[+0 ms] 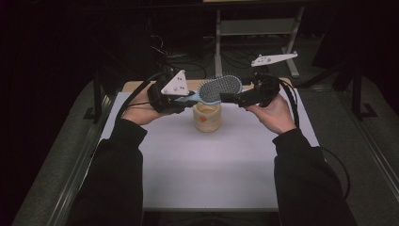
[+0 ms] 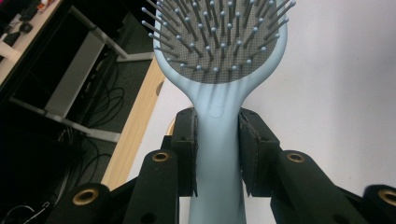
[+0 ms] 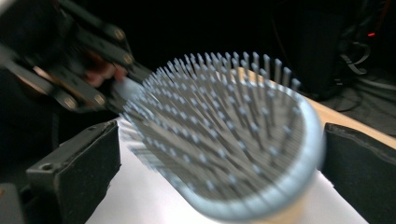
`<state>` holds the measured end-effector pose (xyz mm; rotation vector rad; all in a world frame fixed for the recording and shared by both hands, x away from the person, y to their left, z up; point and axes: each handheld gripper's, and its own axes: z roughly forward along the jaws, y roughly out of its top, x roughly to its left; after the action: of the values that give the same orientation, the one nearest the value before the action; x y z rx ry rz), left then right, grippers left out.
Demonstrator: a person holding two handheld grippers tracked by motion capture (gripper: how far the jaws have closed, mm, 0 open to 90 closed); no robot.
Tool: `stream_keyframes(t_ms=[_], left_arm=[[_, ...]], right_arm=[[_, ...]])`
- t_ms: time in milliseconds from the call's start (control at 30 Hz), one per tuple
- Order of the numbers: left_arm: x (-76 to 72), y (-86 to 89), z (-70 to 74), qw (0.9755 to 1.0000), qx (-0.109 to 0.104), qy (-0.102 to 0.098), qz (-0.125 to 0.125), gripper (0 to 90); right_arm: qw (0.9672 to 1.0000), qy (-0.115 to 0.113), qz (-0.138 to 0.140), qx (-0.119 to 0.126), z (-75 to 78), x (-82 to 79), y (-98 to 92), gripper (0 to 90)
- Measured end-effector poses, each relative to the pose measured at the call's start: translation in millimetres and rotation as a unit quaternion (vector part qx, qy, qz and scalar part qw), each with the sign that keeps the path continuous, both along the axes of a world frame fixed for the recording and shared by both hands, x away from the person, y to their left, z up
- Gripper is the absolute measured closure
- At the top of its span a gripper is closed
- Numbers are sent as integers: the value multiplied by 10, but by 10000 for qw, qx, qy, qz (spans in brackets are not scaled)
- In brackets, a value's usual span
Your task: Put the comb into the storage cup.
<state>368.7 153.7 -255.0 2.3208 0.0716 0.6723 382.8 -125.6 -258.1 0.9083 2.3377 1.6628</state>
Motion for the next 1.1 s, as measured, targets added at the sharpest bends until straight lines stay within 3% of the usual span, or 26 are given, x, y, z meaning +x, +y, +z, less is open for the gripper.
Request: stream_keyframes(t_ms=[100,233,667,767,1100], left_arm=[[-6,21,-1,10000,-32,-46,19,700],[-18,41,14,9999,-98,-115,56,700],[-12,32,-30,9993,-279,-244,73,699],[-13,34,-57,9992,-282,-258,61,699],[20,20,-166,9993,-337,-150,70,699]], right_arm=[[9998,130,18,167,22,20,30,42],[9996,255,45,117,41,59,44,120],[9964,820,40,217,124,140,10,240],[9954,939,38,183,161,144,-13,327],[9946,999,104,255,208,128,-42,537]])
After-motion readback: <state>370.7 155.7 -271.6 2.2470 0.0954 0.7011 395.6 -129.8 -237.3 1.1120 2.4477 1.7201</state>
